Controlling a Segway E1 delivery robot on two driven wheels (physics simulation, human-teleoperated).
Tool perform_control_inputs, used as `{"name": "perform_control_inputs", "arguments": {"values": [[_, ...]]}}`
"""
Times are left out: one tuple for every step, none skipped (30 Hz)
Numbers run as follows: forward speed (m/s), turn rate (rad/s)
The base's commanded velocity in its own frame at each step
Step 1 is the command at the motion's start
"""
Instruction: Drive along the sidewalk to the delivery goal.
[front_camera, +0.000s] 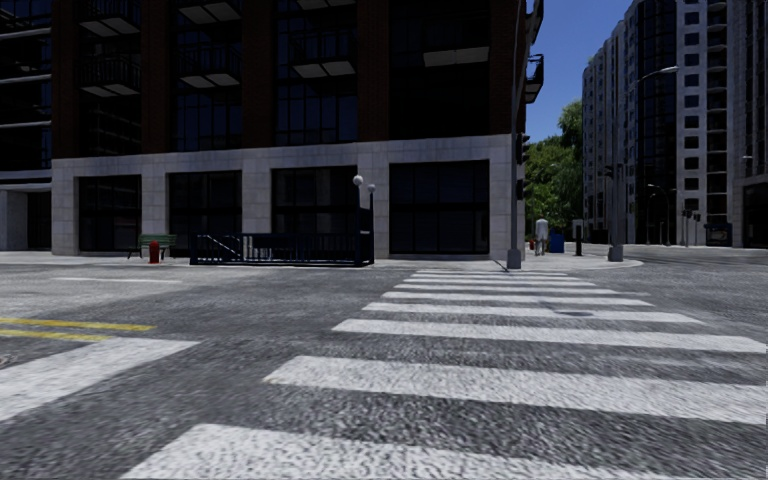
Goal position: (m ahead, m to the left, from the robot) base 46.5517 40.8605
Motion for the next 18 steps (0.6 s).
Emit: {"name": "perform_control_inputs", "arguments": {"values": [[2.00,-0.34],[2.00,-0.34],[2.00,-0.44],[2.00,-0.46],[2.00,-0.47],[2.00,-0.47],[2.00,-0.47],[2.00,-0.47],[2.00,-0.47],[2.00,-0.47],[2.00,-0.47],[2.00,-0.47],[2.00,-0.47],[2.00,-0.47],[2.00,-0.40],[2.00,-0.21],[2.00,-0.21],[2.00,0.00]]}}
